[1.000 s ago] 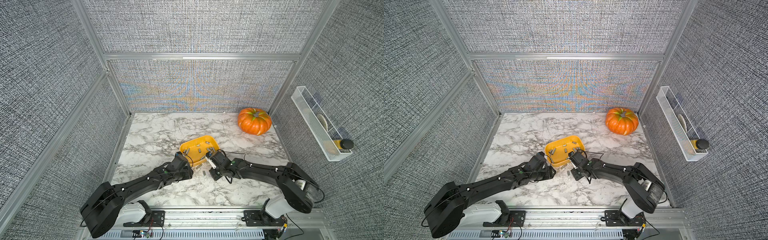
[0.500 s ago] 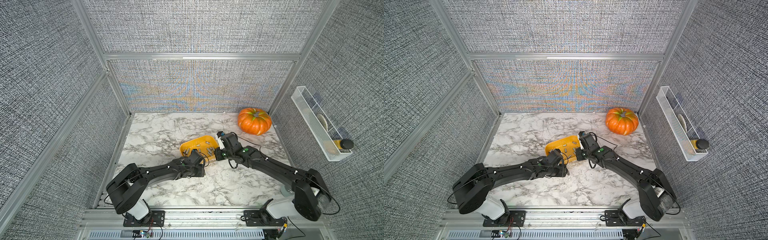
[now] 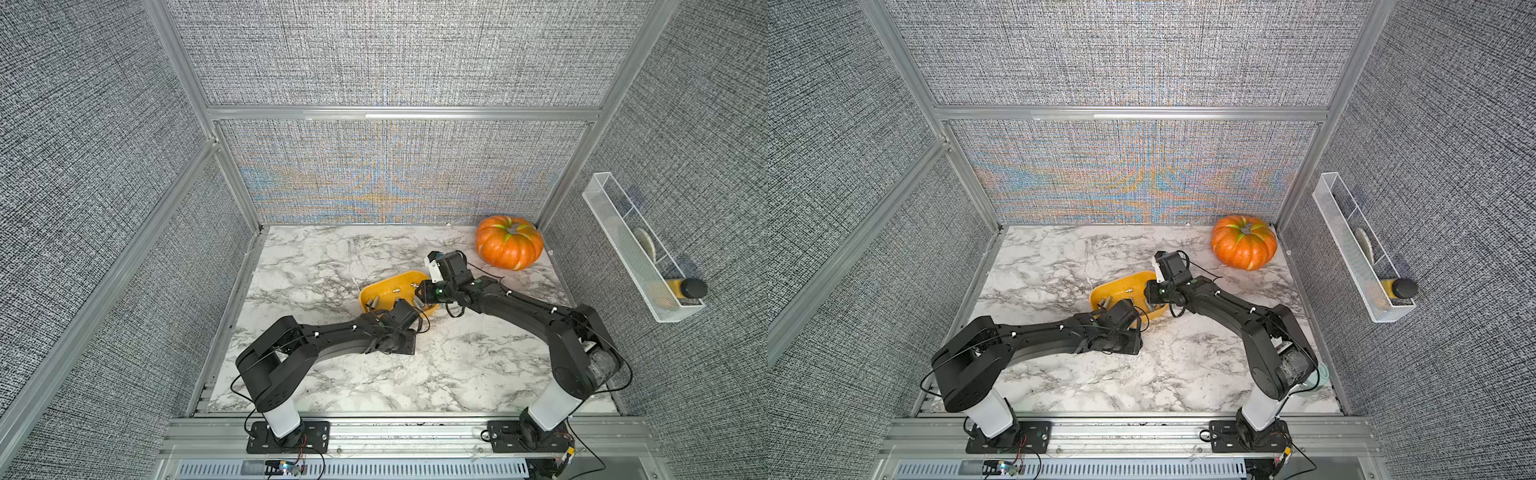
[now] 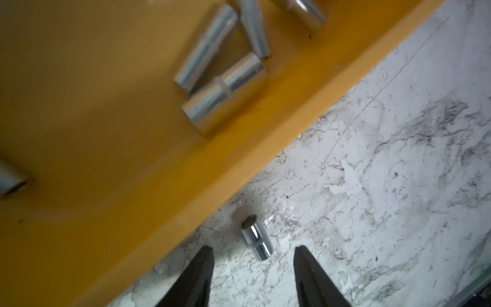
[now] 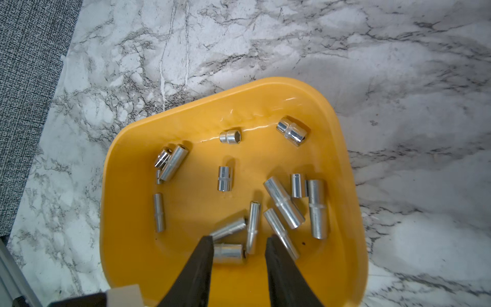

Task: Put the socket on the desktop into the storage box
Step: Place the socket head in the storage box, then pick up the socket head at the center of the board.

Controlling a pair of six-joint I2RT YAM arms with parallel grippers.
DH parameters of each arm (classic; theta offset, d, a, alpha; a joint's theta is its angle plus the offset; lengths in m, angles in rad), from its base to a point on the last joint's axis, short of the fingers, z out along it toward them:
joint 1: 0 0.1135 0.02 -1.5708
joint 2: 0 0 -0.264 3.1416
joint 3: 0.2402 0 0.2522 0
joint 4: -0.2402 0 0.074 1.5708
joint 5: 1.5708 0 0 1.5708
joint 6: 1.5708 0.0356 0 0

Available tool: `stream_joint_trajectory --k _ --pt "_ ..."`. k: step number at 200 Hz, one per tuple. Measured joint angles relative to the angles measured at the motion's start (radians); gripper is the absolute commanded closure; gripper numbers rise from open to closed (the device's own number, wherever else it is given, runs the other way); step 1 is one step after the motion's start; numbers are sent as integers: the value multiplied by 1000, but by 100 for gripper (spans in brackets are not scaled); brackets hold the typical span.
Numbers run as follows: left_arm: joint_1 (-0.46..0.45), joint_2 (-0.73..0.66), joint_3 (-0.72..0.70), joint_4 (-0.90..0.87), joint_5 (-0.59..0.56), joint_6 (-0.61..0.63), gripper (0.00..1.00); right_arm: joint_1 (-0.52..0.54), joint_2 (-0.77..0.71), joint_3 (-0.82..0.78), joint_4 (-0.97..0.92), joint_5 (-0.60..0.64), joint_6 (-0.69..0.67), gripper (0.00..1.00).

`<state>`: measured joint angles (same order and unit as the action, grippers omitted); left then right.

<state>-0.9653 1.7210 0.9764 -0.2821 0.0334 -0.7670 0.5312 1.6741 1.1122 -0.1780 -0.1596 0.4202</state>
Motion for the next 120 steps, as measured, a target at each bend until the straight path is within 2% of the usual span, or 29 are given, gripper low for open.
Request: stream_joint_trajectory --k 30,93,120 --pt "-2 38 31 -19 0 8 52 -17 -61 -43 6 5 18 58" --pt "-9 106 92 -61 -5 19 71 -26 -299 -215 -2 102 75 59" --pt "-18 111 99 -66 -5 29 75 -26 -389 -291 -26 136 95 59"
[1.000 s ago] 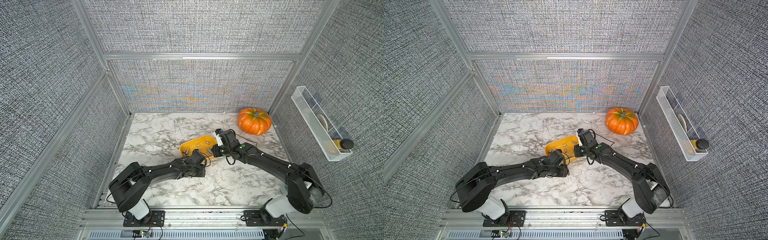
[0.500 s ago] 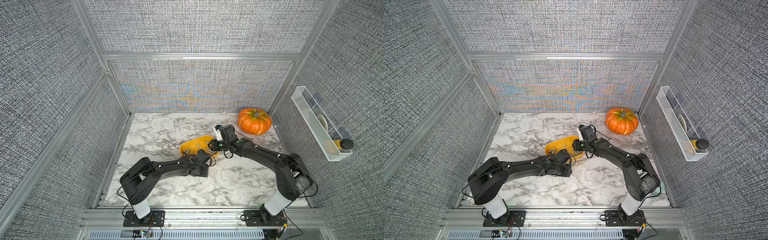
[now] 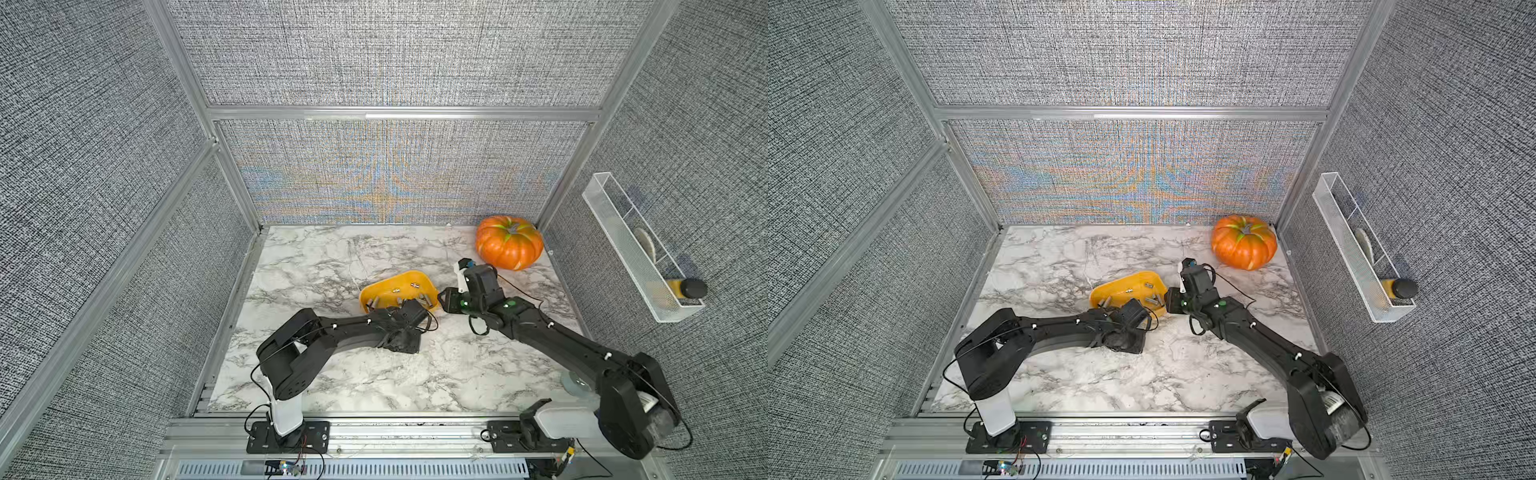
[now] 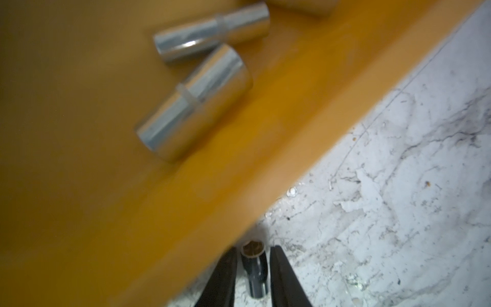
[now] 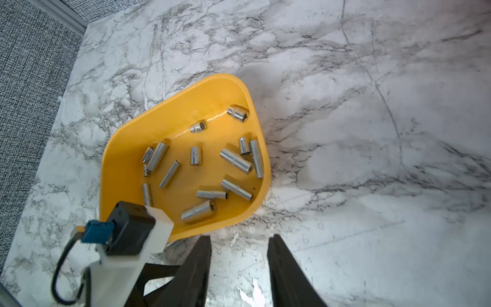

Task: Put the socket on the desktop into the storage box
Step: Pick up the socket head at the center of the board, then place the socket head in the storage box.

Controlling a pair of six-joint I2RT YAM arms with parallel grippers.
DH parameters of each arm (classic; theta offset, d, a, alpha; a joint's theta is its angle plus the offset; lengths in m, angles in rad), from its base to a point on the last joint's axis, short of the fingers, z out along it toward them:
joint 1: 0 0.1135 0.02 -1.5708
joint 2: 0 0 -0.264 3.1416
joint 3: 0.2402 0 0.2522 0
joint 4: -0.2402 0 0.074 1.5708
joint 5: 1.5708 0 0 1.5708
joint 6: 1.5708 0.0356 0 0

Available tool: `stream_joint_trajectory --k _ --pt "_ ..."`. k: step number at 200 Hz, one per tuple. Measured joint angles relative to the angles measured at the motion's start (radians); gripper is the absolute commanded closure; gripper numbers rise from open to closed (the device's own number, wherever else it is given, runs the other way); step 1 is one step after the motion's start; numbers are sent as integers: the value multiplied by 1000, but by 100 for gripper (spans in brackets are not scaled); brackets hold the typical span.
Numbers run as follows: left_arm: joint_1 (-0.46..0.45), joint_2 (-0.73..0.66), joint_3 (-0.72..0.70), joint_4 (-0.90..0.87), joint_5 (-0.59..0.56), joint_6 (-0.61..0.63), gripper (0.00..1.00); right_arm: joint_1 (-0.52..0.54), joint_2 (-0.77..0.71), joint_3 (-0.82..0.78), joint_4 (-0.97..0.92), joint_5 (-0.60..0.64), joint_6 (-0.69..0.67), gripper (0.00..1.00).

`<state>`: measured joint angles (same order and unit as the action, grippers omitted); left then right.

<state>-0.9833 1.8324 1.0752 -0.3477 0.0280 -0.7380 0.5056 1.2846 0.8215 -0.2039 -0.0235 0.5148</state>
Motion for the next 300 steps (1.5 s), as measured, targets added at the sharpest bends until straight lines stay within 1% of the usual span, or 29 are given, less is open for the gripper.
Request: stream_joint_trajectory --k 18,62,84,103,123,142,154,172,180,190,203,210,218,232,249,268,300 --pt "-8 0 2 -10 0 0 81 0 -47 -51 -11 18 5 59" --pt "-21 -3 13 -33 -3 0 100 10 -139 -146 -47 31 13 58" --pt "-21 -14 42 -88 -26 1 100 30 -183 -194 -53 33 14 53" --pt "-10 -42 122 -148 -51 13 100 67 -221 -242 -53 28 11 46" --pt "36 -82 219 -169 -68 37 100 129 -245 -296 -32 20 -1 41" --pt "117 -111 291 -173 -74 58 100 206 -247 -334 3 29 -12 37" --pt "170 -114 316 -171 -77 70 100 252 -235 -351 41 46 -21 34" --pt "241 -95 331 -169 -72 84 100 305 -191 -365 104 55 -39 32" --pt "267 -77 333 -166 -61 87 96 321 -157 -362 134 63 -47 31" --pt "288 -53 336 -164 -45 91 88 337 -114 -351 161 68 -59 31" --pt "305 -17 340 -160 -19 95 82 356 -45 -323 196 70 -82 31" --pt "308 0 341 -154 -5 95 74 364 -5 -302 213 71 -95 30" --pt "311 16 341 -148 5 100 60 373 46 -274 234 71 -112 30" --pt "312 24 335 -145 20 100 46 382 119 -233 261 72 -138 30" --pt "322 20 331 -138 27 98 38 391 204 -184 288 73 -166 30" --pt "346 -9 323 -133 23 89 31 394 284 -140 308 78 -188 30" --pt "370 -116 278 -113 -3 81 22 396 382 -80 328 93 -200 30"
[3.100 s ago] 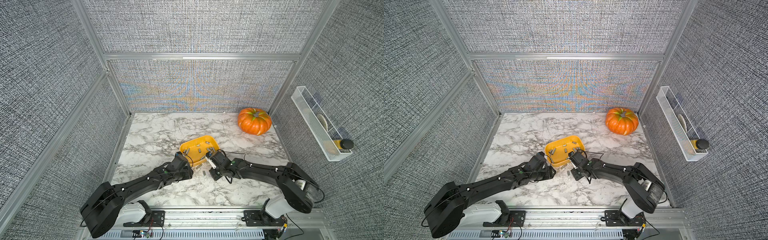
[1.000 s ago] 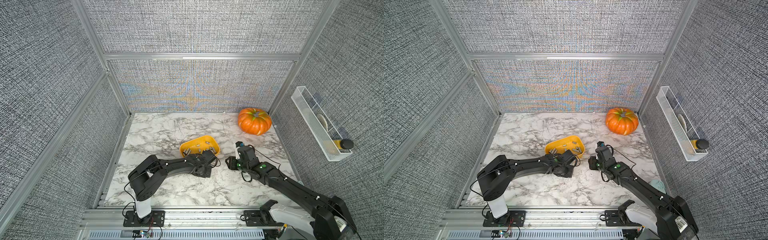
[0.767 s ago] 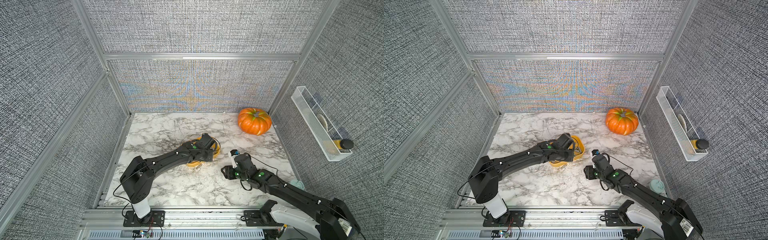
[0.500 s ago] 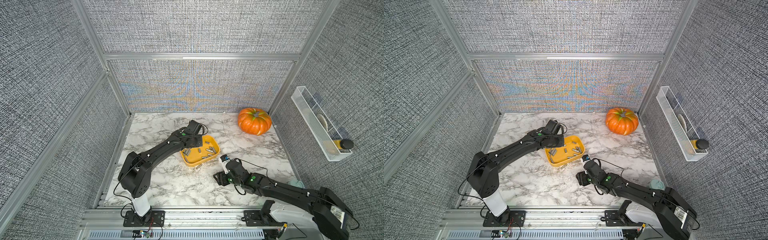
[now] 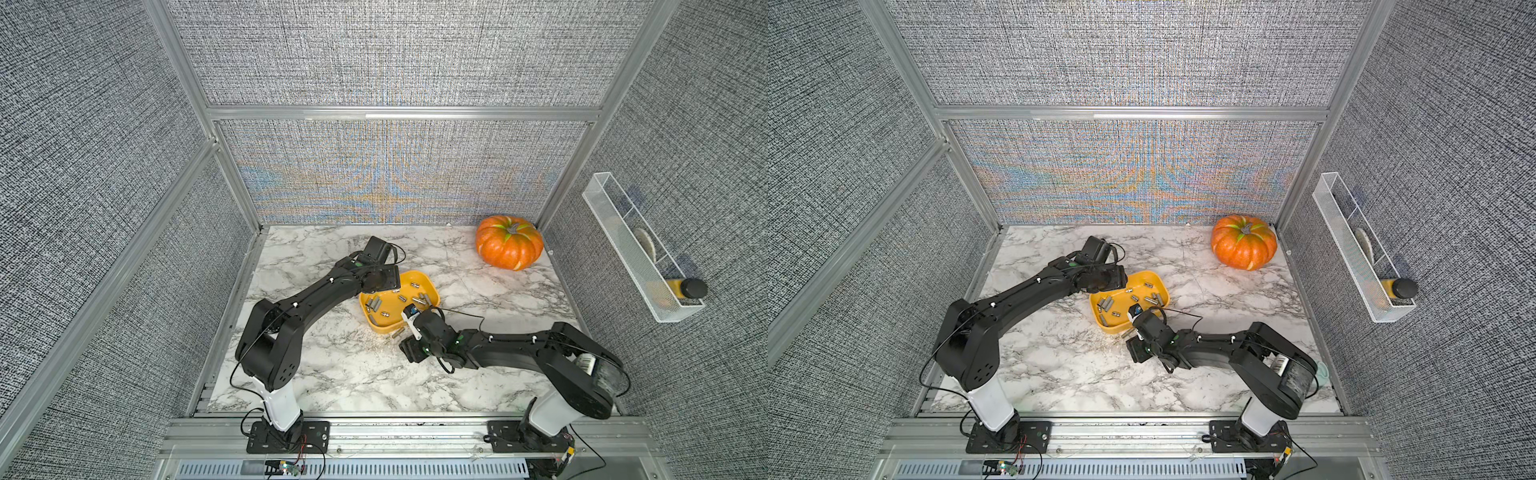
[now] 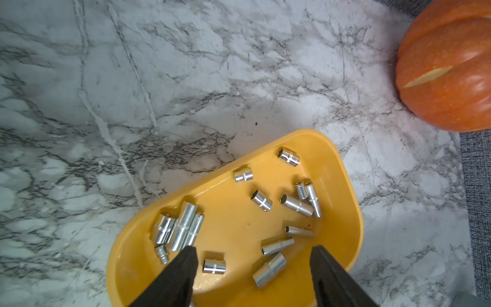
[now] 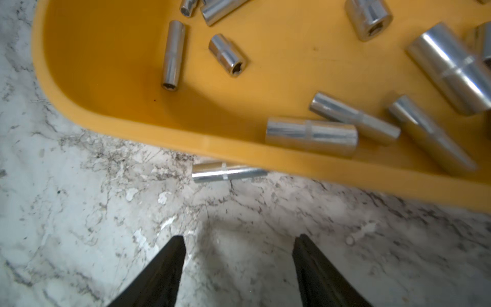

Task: Put the socket on the desktop into the storage box
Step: Place the socket head in the storage box, then pick up the socket head at the center of the board.

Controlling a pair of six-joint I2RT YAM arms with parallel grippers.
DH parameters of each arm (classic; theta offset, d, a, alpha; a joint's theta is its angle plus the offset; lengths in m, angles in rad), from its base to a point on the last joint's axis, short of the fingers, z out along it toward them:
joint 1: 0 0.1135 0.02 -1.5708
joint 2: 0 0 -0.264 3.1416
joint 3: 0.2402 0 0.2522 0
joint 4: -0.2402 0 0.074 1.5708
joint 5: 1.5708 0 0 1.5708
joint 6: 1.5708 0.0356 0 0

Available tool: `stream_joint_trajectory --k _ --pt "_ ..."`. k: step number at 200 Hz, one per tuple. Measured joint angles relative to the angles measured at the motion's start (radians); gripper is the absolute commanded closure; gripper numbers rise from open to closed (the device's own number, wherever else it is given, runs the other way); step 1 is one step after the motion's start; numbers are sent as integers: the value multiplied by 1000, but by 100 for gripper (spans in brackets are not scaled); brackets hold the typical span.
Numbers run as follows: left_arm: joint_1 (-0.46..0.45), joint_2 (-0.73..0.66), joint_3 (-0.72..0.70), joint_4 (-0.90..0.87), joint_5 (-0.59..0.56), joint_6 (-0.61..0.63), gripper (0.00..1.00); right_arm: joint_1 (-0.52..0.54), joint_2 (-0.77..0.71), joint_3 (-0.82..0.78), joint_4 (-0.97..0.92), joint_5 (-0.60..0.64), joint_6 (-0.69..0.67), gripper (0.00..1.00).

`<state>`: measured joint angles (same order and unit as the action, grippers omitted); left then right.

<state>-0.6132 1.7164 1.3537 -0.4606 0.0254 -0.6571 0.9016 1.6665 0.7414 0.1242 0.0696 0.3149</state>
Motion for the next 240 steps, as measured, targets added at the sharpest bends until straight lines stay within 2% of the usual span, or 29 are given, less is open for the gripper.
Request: stream_joint_trajectory --k 53,111,199,240 --pt "24 -257 -233 40 -92 -63 13 23 97 77 46 60 -8 32" --pt "39 -485 -479 76 -189 -163 10 46 142 96 82 134 -14 38" --pt "39 -552 -593 80 -253 -234 9 69 127 46 137 187 -18 52" --pt "39 -573 -608 79 -267 -241 4 69 72 44 35 187 -18 56"
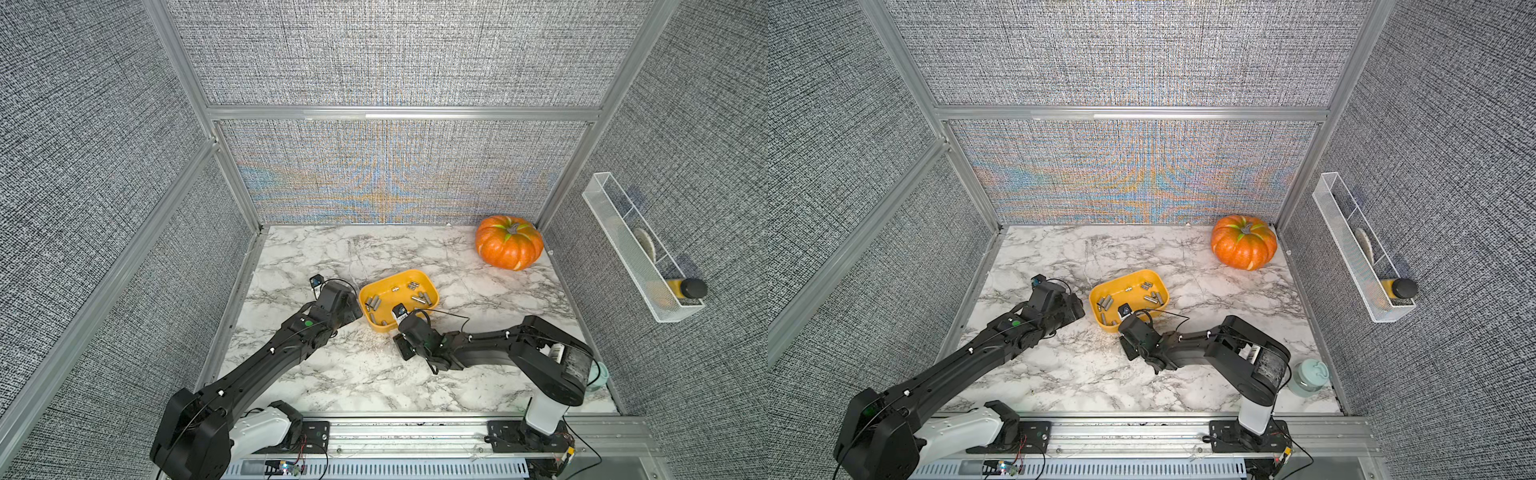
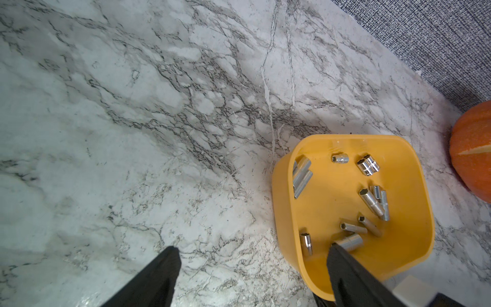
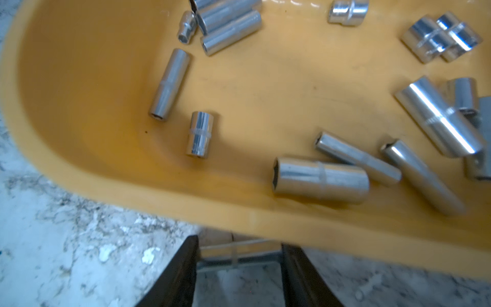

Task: Put the socket on the desktop into the storage box
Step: Pick up the socket head at the center of the board, then place the socket head in the storage box.

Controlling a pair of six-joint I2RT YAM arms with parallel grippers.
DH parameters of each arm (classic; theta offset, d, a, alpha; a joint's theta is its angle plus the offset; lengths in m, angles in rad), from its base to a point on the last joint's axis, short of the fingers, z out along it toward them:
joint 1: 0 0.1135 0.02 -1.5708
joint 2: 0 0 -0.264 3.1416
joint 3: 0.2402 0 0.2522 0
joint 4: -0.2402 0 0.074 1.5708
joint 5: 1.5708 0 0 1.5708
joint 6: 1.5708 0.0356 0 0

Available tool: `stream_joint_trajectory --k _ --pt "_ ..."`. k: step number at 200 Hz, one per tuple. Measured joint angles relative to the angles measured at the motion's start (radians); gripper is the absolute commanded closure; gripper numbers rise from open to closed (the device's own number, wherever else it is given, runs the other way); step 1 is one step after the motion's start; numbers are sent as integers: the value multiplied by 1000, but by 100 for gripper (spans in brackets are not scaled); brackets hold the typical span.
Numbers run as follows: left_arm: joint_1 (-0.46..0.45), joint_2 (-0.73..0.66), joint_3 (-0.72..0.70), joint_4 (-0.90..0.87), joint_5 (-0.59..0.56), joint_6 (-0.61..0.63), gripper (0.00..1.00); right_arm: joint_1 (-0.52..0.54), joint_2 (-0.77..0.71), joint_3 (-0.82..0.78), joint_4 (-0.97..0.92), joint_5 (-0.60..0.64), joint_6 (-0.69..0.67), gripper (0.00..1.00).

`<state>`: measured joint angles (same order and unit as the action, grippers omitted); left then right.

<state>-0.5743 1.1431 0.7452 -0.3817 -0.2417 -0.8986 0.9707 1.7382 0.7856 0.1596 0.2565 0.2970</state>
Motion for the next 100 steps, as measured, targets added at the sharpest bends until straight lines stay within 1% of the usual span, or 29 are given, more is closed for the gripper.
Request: stream_joint_trajectory --k 8,32,75,88,100 --pt "0 -9 -3 0 -4 -1 1 0 -19 0 -27 0 0 56" --pt "0 -41 -11 0 -21 -8 1 0 -116 1 -98 0 5 57" --pt "0 -120 -28 16 -57 21 1 -3 -366 11 -208 7 31 58" --pt "0 -147 -40 25 -81 35 1 -19 -395 34 -221 5 31 58" --pt "0 -173 -56 39 -107 47 0 -55 -390 60 -210 3 32 58"
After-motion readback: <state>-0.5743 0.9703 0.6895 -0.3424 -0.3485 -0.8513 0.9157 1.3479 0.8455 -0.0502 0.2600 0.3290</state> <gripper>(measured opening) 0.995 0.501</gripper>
